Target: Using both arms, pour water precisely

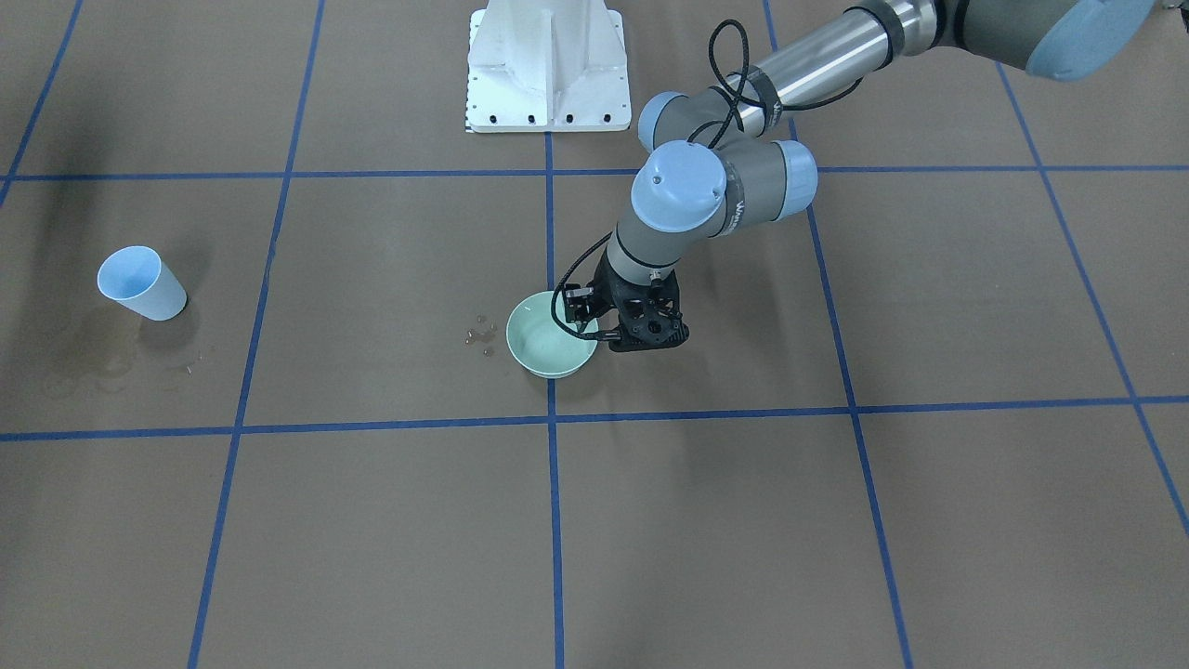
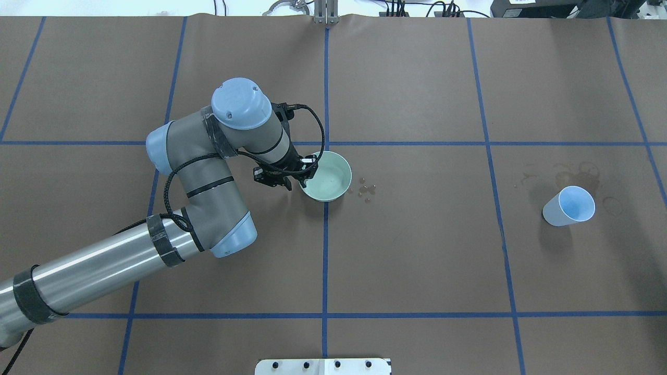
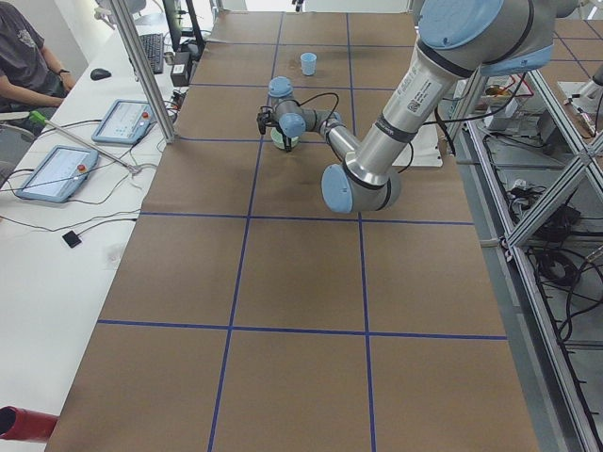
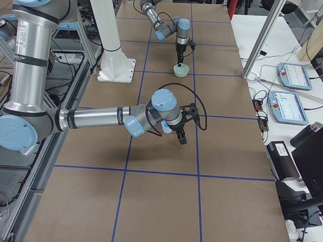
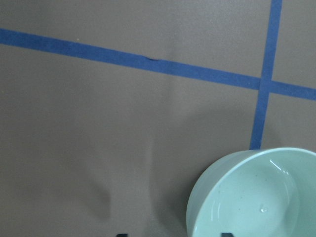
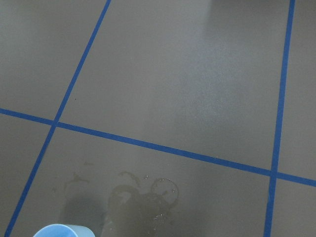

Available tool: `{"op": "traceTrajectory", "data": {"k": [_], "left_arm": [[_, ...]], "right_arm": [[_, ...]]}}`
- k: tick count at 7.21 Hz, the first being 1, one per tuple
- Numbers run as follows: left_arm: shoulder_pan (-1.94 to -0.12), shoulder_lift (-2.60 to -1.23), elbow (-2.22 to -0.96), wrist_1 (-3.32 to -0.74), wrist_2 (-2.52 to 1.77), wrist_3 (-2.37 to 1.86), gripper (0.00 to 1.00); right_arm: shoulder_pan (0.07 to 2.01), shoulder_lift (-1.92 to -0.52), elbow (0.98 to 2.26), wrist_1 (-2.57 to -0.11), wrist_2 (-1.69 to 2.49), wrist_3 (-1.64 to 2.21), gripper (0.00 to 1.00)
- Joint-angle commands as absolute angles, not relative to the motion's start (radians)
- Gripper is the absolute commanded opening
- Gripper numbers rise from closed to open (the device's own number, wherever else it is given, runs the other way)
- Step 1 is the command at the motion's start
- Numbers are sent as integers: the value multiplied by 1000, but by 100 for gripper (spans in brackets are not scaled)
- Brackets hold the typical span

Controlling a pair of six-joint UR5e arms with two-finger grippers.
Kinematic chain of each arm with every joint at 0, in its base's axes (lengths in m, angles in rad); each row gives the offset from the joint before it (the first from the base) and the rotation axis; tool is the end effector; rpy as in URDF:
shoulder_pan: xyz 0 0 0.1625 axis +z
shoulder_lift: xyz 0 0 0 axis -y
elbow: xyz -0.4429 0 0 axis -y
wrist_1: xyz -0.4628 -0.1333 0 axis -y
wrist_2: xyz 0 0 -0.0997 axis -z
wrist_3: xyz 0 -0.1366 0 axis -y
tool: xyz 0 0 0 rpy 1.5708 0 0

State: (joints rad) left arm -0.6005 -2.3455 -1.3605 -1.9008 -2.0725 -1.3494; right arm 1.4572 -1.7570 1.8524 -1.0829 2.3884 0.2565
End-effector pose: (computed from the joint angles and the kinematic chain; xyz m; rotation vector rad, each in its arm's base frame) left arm 0.6686 -0.5398 0.2287 -0.0789 0.9874 -0.1234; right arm -0.0248 -0.5139 0.5767 0.3938 -0.8796 -0.1067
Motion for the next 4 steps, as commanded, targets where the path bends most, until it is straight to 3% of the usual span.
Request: {"op": "traceTrajectory", "data": {"k": [1,3,4], "left_arm": [[-600,-2349,-1365,-1901,-2072,-1353,0],[-656,-2329,-1467,-1890,-2089,-1377,0],[-713,-2237,-1545,-1894,-2182,-1370,0]], "right_arm": [[1479,-1729,1850,-1144,2410,207,100],[1488,-1723,1850,-1154,2411,207,100],[1493,-1712,1853,-1185,2417,207,100]]}}
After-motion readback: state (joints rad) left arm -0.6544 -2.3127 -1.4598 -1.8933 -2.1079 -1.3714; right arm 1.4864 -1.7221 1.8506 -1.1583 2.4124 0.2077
